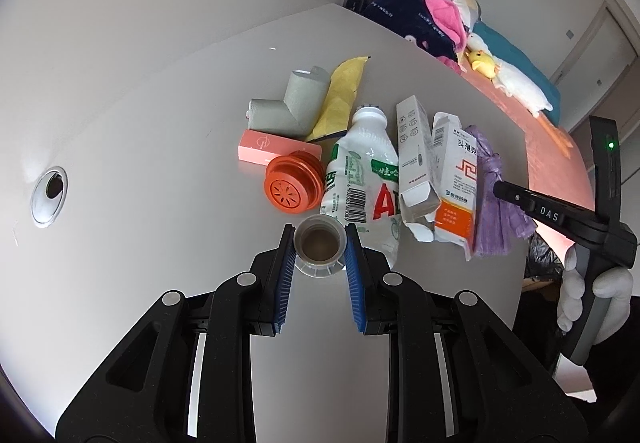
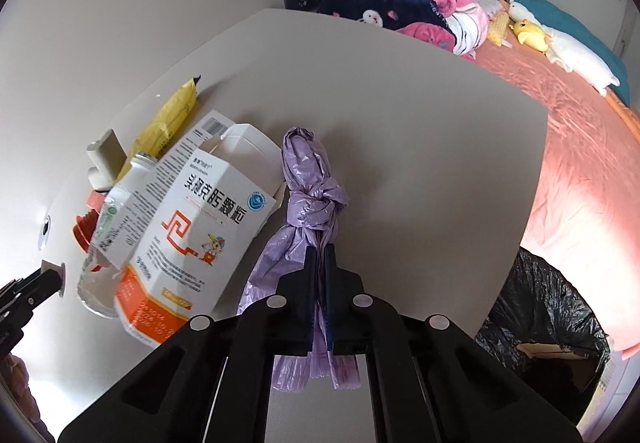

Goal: Collect trash
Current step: 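Carry the cup and purple bag over the trash bag and open both tools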

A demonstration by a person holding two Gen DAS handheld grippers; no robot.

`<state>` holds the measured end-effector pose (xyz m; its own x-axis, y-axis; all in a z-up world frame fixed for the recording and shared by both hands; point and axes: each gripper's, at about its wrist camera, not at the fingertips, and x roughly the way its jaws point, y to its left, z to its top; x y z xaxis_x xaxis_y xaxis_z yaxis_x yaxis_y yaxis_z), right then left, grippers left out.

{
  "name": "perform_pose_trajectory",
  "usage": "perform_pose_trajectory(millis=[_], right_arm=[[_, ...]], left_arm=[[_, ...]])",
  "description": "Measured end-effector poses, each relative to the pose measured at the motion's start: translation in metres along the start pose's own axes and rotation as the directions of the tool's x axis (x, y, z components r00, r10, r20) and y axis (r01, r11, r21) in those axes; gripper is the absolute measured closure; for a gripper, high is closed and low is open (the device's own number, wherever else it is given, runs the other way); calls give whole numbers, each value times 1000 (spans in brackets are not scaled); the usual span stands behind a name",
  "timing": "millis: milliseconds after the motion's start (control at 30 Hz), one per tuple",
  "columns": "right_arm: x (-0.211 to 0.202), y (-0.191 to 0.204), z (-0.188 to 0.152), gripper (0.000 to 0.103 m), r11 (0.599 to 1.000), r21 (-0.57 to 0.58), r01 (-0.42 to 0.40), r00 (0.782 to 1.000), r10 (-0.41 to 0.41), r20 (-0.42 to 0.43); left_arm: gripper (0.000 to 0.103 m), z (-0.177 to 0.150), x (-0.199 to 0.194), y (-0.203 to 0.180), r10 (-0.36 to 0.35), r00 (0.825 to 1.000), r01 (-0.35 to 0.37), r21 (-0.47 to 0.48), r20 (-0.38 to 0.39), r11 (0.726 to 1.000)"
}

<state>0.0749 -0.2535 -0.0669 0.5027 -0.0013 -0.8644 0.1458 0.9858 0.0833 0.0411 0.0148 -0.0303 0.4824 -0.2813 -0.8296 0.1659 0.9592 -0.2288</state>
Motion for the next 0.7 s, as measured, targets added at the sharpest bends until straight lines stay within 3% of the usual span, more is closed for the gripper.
perform_pose_trajectory(millis=[700], right_arm=[[-75,-49,-21,99,993,118,-2,995,-10,103]], left_arm=[[79,3,-19,-66,-82,996,78,151,23,986]])
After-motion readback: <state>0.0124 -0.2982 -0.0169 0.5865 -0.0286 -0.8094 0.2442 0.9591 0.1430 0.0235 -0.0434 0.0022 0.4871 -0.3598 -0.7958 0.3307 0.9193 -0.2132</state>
